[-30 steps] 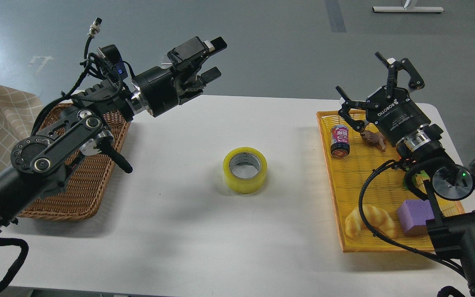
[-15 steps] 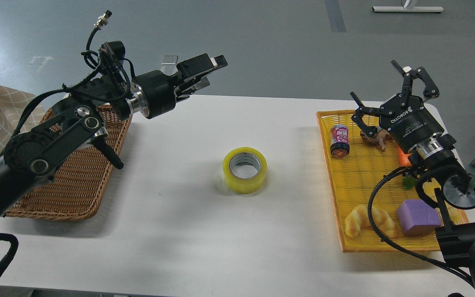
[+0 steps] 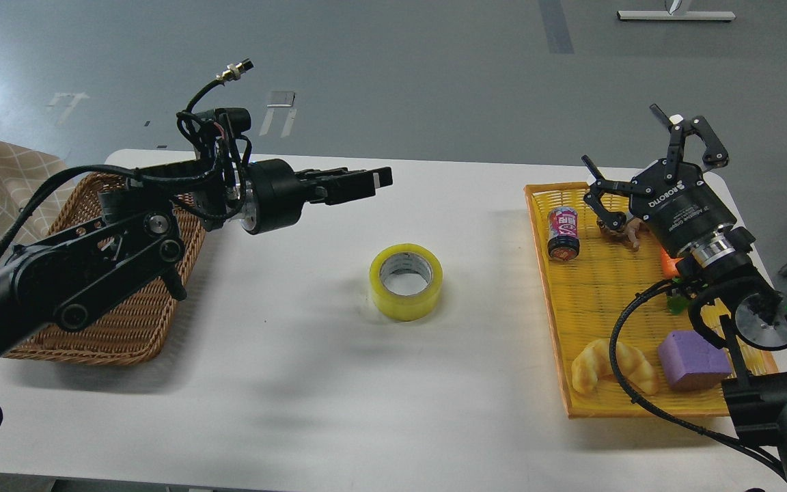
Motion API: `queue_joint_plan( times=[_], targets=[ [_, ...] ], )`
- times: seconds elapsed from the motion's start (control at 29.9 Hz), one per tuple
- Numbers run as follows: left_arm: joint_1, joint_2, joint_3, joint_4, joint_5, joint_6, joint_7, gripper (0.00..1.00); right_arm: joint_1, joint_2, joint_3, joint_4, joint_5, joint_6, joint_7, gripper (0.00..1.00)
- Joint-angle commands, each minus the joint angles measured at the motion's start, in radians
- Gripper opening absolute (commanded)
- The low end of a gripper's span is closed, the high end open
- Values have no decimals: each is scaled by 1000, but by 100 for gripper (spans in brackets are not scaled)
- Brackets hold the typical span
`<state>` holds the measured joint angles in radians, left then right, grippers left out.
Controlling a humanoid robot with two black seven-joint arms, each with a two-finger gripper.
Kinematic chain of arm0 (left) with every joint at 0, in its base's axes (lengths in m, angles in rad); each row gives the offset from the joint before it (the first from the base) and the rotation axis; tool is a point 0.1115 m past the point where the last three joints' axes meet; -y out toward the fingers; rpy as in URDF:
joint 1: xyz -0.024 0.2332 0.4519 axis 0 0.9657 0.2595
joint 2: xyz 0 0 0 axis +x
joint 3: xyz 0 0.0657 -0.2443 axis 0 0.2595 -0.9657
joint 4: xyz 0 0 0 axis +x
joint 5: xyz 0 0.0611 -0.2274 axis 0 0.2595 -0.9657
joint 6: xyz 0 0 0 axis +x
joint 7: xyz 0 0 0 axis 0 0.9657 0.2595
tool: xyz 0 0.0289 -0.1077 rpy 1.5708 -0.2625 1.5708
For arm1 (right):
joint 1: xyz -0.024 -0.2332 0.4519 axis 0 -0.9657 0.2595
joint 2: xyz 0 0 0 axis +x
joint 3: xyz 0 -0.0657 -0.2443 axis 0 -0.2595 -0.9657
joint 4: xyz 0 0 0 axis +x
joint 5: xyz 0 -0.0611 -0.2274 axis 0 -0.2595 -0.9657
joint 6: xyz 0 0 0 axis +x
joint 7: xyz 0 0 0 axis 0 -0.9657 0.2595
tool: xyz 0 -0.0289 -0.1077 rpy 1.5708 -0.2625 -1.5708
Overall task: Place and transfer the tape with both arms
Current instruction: 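Swing the left gripper out and down toward the tape roll, then grasp the tape roll with the left gripper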
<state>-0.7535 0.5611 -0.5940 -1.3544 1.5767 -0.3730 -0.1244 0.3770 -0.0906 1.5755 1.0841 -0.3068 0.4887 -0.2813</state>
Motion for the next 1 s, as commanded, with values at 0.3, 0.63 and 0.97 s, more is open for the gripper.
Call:
queue_joint_plan(
  times=[0.3, 0.63, 0.97],
  targets=[
    [-39, -20, 154, 20, 134, -4, 90, 98, -1, 0, 0, -10, 0, 0, 2, 100],
    [-99, -113, 253, 72, 140, -6, 209, 98, 0, 3, 0, -10, 0, 0, 2, 100],
    [-132, -188, 284, 124, 140, -10, 284, 98, 0, 2, 0, -10, 0, 0, 4, 100]
  ],
)
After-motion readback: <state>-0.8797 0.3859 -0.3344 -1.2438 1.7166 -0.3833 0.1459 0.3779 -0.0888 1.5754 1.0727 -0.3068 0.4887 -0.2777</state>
